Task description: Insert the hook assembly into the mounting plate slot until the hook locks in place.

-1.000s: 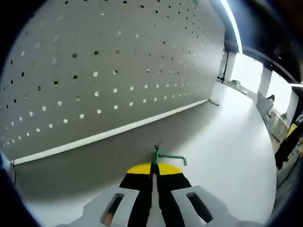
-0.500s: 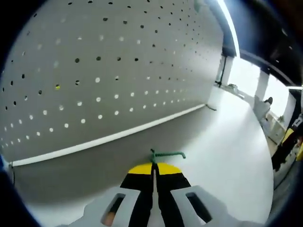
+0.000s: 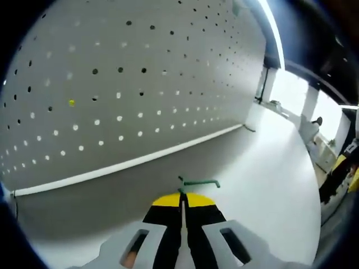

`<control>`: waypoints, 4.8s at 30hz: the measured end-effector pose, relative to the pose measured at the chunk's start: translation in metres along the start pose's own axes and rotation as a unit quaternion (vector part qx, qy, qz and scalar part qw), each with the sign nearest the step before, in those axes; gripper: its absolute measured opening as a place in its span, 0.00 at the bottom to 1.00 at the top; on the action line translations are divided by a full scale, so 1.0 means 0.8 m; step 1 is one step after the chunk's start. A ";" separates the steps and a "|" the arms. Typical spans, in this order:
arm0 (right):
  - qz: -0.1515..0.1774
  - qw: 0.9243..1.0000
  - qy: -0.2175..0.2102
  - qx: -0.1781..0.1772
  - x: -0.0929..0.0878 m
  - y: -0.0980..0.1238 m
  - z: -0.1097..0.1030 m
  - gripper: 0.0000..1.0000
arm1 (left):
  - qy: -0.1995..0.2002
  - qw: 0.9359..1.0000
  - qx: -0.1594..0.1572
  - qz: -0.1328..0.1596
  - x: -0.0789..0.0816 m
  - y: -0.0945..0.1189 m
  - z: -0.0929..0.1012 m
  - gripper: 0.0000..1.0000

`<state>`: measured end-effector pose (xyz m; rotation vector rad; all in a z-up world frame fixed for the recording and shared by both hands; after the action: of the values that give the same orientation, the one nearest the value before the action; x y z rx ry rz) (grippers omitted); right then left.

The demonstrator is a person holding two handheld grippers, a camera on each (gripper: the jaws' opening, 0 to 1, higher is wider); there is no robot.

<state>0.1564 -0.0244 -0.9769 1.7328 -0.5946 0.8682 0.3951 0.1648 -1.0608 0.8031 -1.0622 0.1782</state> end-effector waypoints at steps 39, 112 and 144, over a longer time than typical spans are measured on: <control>0.054 0.994 0.083 0.049 0.046 -0.001 -0.045 0.33 | -0.018 0.999 0.022 -0.027 0.037 0.162 0.032 0.01; 0.041 0.900 0.389 0.190 0.101 -0.066 -0.162 0.14 | 0.100 0.963 -0.100 -0.228 0.050 0.263 0.088 0.01; 0.046 0.885 0.420 0.194 0.096 -0.070 -0.164 0.01 | 0.196 0.945 -0.144 -0.220 0.034 0.255 0.079 0.01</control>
<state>0.2108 0.1199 -0.9257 1.4587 0.0971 1.7563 0.2629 0.2611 -0.9211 0.6835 -0.4979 -0.1899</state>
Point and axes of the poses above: the point that each gripper's makers call its tool centre point, and the gripper's own axes: y roughly backward along the fingers, z roughly to its right, x roughly out of its top, the point moved 10 cm from there along y, roughly backward along the fingers, and after that the axes turned 3 degrees about y, right-handed, at the moved point
